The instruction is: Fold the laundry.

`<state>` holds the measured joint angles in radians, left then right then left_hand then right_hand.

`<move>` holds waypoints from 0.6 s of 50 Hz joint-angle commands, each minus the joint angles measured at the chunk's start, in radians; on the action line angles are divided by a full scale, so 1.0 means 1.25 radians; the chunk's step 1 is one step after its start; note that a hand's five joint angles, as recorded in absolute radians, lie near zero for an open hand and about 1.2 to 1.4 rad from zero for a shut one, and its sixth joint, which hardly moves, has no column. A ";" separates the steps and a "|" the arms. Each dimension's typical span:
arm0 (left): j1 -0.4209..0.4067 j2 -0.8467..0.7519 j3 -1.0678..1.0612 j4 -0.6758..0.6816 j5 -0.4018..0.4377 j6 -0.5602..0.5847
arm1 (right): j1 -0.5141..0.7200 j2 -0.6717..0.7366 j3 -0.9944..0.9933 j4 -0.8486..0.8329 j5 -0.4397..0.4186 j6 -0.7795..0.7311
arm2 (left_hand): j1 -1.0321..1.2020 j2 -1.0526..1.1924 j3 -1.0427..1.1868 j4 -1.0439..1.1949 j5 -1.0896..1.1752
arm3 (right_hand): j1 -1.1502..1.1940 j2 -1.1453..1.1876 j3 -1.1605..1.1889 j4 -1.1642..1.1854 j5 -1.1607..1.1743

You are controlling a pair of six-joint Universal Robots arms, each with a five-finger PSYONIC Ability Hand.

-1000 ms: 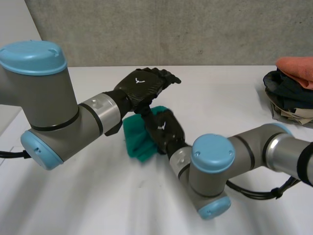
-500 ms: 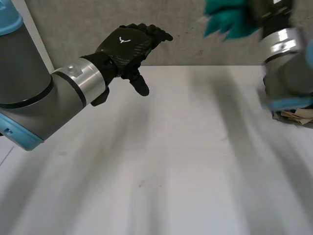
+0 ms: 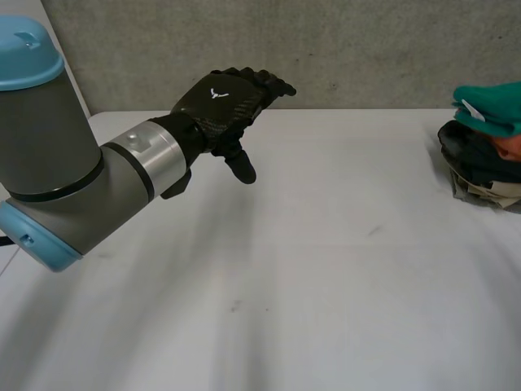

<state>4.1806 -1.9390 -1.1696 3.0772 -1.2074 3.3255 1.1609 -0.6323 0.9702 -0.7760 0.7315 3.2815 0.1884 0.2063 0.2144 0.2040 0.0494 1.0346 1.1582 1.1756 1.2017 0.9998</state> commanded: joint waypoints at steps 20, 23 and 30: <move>-0.072 0.020 0.005 0.001 -0.020 -0.004 | -0.022 -0.297 0.169 0.233 0.191 -0.080 | 0.018 0.003 -0.003 0.005 -0.011 | -0.688 -0.787 -0.801 -0.822 -0.800; -0.076 0.026 0.003 0.001 -0.018 -0.005 | -0.045 -0.335 0.190 0.288 0.204 -0.153 | 0.013 -0.001 -0.008 0.001 -0.015 | -0.688 -0.787 -0.801 -0.822 -0.800; -0.096 0.034 0.004 0.011 -0.018 -0.006 | -0.087 -0.376 0.179 0.406 0.302 -0.286 | 0.013 -0.001 -0.008 0.001 -0.015 | -0.688 -0.787 -0.801 -0.822 -0.800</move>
